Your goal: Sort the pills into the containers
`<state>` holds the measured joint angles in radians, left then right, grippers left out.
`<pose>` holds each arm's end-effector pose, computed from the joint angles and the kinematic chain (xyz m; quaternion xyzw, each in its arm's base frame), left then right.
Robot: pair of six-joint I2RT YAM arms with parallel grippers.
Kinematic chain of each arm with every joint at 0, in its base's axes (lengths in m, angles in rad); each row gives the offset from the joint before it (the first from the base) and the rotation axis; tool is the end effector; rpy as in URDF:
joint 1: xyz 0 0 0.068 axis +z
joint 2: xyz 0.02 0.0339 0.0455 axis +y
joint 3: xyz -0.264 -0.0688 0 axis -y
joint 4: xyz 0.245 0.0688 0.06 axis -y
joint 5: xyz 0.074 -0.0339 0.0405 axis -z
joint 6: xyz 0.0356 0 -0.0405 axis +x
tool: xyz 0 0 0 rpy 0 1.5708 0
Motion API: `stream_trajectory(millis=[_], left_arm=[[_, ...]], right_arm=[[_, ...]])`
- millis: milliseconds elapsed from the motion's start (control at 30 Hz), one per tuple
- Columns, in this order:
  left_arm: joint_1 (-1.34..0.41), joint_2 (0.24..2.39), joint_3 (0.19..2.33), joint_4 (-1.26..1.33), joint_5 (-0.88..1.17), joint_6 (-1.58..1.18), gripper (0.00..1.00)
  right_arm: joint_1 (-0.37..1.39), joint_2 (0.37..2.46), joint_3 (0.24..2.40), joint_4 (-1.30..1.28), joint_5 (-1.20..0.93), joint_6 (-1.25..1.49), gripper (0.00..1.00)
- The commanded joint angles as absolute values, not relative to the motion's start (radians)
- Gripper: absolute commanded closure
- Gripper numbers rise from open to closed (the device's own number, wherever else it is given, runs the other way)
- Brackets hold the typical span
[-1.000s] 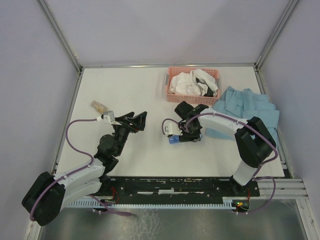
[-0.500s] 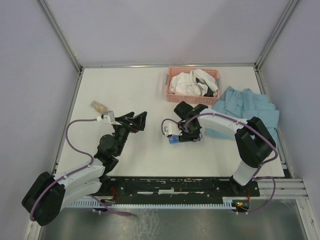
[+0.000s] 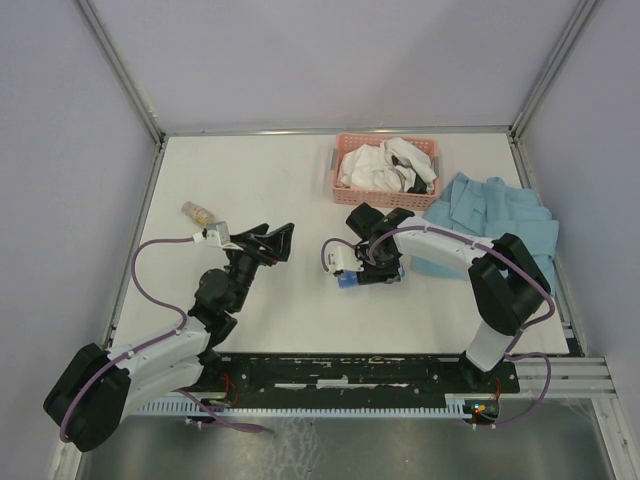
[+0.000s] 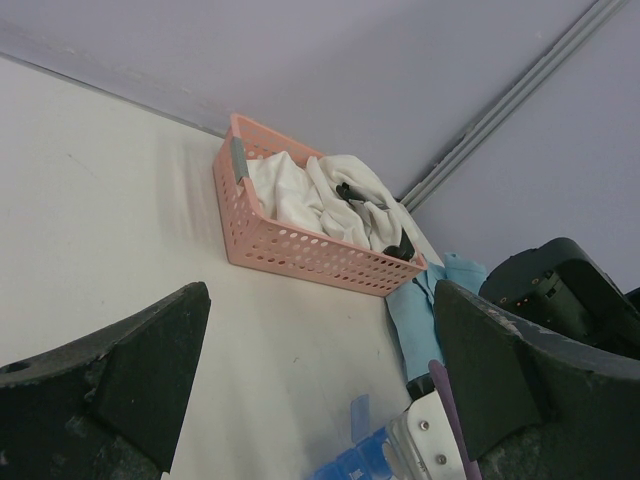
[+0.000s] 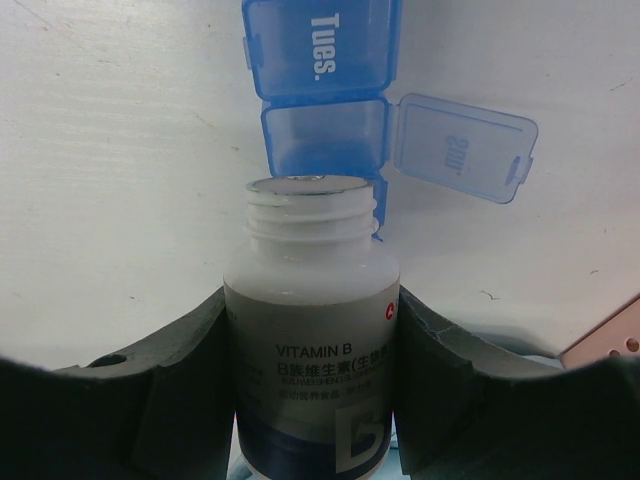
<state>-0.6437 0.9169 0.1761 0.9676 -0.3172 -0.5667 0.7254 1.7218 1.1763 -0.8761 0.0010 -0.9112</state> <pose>0.1553 -0.1026 0.2262 -0.0998 0.6190 -0.3588 0.6914 0.2369 0.2100 0.1903 -0.7279 0.6816 -0.0074 0.0742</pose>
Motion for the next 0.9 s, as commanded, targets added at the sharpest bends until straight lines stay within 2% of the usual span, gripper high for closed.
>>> stream_trajectory(millis=[0, 867], left_arm=[[-0.645, 0.907, 0.178, 1.014, -0.348, -0.537, 0.01], [-0.646, 0.907, 0.176, 1.018, -0.349, -0.537, 0.01]], right_arm=[[0.734, 1.727, 1.216, -0.879, 0.026, -0.896, 0.99], [0.752, 1.738, 1.229, -0.881, 0.060, -0.883, 0.99]])
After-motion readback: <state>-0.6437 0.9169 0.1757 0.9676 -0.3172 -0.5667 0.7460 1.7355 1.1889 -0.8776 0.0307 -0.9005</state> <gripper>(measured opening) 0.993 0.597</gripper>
